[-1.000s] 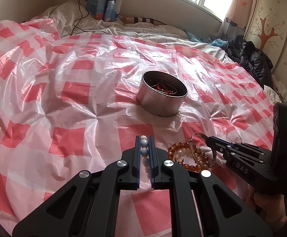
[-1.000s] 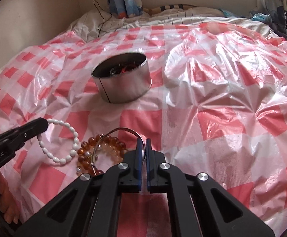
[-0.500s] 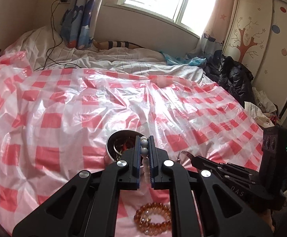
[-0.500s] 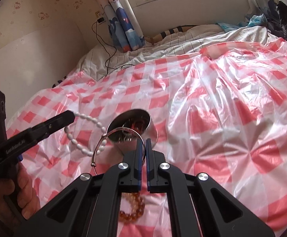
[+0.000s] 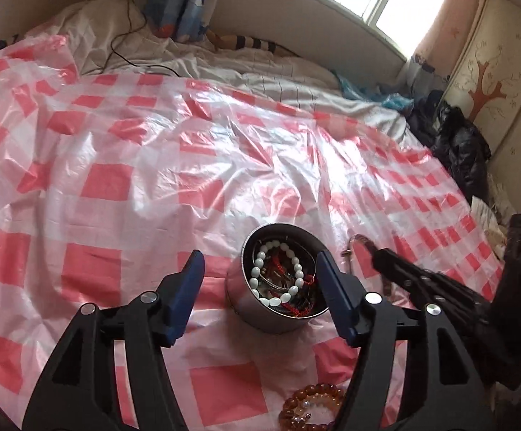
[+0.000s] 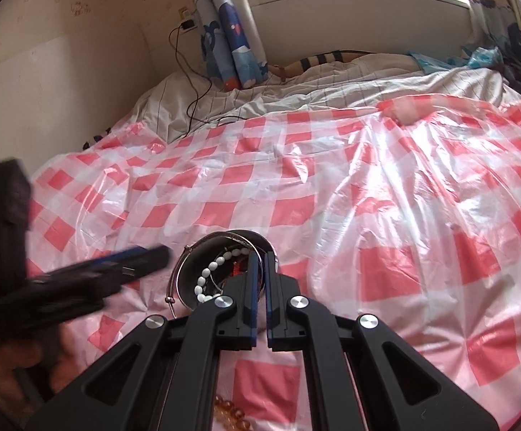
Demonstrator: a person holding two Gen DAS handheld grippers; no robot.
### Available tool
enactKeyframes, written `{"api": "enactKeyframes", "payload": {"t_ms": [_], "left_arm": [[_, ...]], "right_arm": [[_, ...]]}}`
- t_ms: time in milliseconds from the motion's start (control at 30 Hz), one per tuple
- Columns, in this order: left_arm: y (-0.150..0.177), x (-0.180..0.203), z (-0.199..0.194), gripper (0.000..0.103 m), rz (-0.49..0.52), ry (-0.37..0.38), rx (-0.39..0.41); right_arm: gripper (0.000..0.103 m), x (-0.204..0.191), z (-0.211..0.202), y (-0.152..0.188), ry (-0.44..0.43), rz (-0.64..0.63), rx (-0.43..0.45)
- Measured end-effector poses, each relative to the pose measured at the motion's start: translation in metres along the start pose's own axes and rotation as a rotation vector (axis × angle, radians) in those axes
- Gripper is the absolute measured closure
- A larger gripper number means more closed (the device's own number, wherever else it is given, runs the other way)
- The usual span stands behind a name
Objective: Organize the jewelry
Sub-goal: 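Drop the pearl bracelet and bangle into the steel tin, opening both grippers, then move both grippers down to the amber bead bracelets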
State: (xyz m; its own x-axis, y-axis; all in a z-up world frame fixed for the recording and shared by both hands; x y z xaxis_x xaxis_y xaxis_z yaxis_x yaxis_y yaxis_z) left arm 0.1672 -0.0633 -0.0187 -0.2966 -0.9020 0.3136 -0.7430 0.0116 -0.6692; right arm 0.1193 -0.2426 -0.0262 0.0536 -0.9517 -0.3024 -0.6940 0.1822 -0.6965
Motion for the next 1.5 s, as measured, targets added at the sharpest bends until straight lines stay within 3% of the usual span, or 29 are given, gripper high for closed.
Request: {"api": "enactKeyframes", "payload": {"t_ms": [100,233,333,500,633,733,867,967,1000,1067,1167,1400,1500], "left_arm": [[0.008,-0.017,-0.018,0.04,-0.056,-0.001,0.016],[0.031,-0.027,-0.029,0.04,-0.08,-0.027,-0.024],[0.059,-0.016,-0.027,0.04,-0.011,-0.04,-0.096],[0.091,0.018,-0.02,0.04,0.122,-0.004,-0.159],[0.105,0.021,-0.018,0.04,0.1,0.005,-0.179],[0.112,0.02,-0.017,0.04,0.081,0.004,-0.183],[0.121,0.037,-0.01,0.04,0.164,-0.004,-0.18],[0.127,0.046,-0.001,0.041,0.194,-0.011,-0.193],[0.128,0.047,0.001,0.044,0.191,-0.006,-0.197],[0.13,0.048,0.004,0.072,0.191,0.003,-0.214],[0.128,0.047,0.003,0.089,0.171,0.032,-0.217],[0.123,0.036,0.002,0.094,0.07,0.117,-0.235],[0.116,0.033,-0.007,0.094,0.04,0.142,-0.198]], "right_arm": [[0.099,-0.008,0.024,-0.004,0.023,-0.036,-0.024],[0.094,-0.002,0.037,0.0,0.058,-0.033,-0.064],[0.07,0.003,0.012,0.006,0.06,-0.02,-0.036],[0.062,0.008,-0.046,0.037,0.024,-0.018,-0.052],[0.062,0.002,-0.06,0.076,-0.03,-0.032,-0.143],[0.062,0.003,-0.073,0.086,-0.028,0.004,-0.11],[0.053,0.017,-0.082,0.09,-0.041,0.1,-0.073],[0.053,0.021,-0.079,0.092,-0.051,0.13,-0.075],[0.053,0.021,-0.078,0.091,-0.053,0.132,-0.075],[0.053,0.021,-0.074,0.091,-0.054,0.134,-0.079],[0.051,0.021,-0.07,0.092,-0.055,0.14,-0.084],[0.051,0.023,-0.064,0.093,-0.066,0.161,-0.096],[0.051,0.024,-0.064,0.093,-0.067,0.161,-0.095]]}}
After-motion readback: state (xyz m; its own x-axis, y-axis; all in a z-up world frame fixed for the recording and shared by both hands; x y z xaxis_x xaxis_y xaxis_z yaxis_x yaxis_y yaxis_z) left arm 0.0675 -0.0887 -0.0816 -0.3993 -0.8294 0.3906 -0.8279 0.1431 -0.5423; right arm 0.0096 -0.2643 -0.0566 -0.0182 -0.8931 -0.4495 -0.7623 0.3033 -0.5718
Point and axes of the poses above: each gripper's, at about its wrist camera, not at the fingertips, and z roughly the way its jaws point, x to its right, y to its underside, the point moved 3 cm from there along z, roughly the way its jaws point, and after that the axes turned 4 degrees about -y, right-handed, at the moved point
